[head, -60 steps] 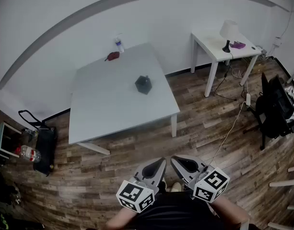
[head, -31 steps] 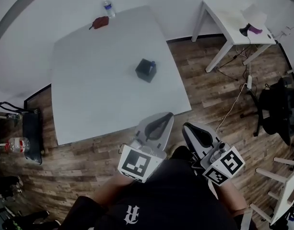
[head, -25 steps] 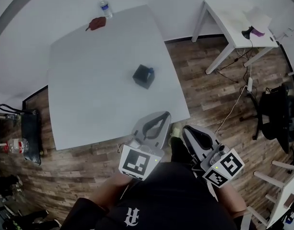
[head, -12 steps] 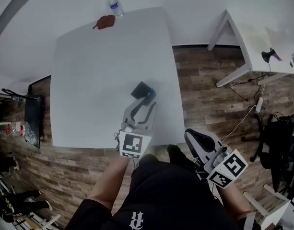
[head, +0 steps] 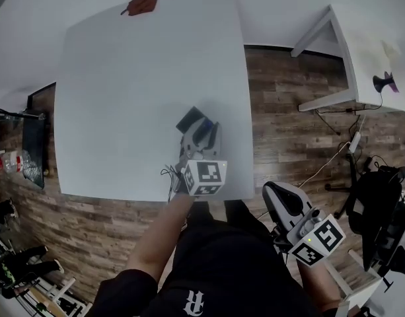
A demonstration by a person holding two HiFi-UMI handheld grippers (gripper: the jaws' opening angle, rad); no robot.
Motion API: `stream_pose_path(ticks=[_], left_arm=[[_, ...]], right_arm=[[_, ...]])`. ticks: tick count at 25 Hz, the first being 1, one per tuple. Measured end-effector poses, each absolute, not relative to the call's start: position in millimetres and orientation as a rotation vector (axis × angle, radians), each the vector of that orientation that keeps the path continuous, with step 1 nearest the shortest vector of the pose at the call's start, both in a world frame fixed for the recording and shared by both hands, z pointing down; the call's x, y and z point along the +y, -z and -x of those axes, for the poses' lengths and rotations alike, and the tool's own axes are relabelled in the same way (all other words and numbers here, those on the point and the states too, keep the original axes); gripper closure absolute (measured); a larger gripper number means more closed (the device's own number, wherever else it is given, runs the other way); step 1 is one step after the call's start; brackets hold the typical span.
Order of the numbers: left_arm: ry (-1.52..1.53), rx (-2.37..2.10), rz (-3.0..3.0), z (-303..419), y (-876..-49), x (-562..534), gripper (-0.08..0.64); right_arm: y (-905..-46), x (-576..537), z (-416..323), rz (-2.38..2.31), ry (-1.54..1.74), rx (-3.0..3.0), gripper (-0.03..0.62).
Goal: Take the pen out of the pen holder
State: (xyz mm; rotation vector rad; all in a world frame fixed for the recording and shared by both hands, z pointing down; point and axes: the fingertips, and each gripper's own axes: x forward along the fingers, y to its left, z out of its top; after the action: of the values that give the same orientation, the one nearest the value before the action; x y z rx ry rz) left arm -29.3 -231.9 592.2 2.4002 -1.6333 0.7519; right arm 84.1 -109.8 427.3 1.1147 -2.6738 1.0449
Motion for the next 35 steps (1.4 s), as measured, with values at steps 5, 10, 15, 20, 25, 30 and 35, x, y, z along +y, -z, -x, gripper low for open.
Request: stream_pose_path(ticks=[5, 10, 15, 20, 25, 30, 35], left_arm=[[-0.778, -1.612, -2.364, 28, -607, -232, 0.442], [-0.828, -1.58, -2.342, 26, -622, -232, 0.442], [-0.881, -1.621, -2.318, 32, -627, -236, 0.467], [-0.94, -1.624, -2.322, 29, -630, -234, 0.475], [-0.92, -1.629, -2.324, 32, -627, -235, 0.479], [-0.863, -1.656, -2.356, 39, -601, -241, 0.479], [-0.814, -1.664, -2.394, 44, -569, -237, 0.479]], right_arm=[[-432, -111, -82, -1.125, -1.059, -2.652, 0.577], [-434, -114, -84, -1.141, -1.062, -2.639, 0.577], [-436, -115, -82, -1.142, -1.066, -2.627, 0.577], [-436, -116, -84, -1.149, -1.057, -2.628, 0.577], [-434, -118, -82, -1.153, -1.047, -2.635, 0.577], [-429, -121, -80, -1.148, -1.027, -2.666, 0.577], [-421, -120, -76, -1.127, -0.992, -2.709, 0.577]])
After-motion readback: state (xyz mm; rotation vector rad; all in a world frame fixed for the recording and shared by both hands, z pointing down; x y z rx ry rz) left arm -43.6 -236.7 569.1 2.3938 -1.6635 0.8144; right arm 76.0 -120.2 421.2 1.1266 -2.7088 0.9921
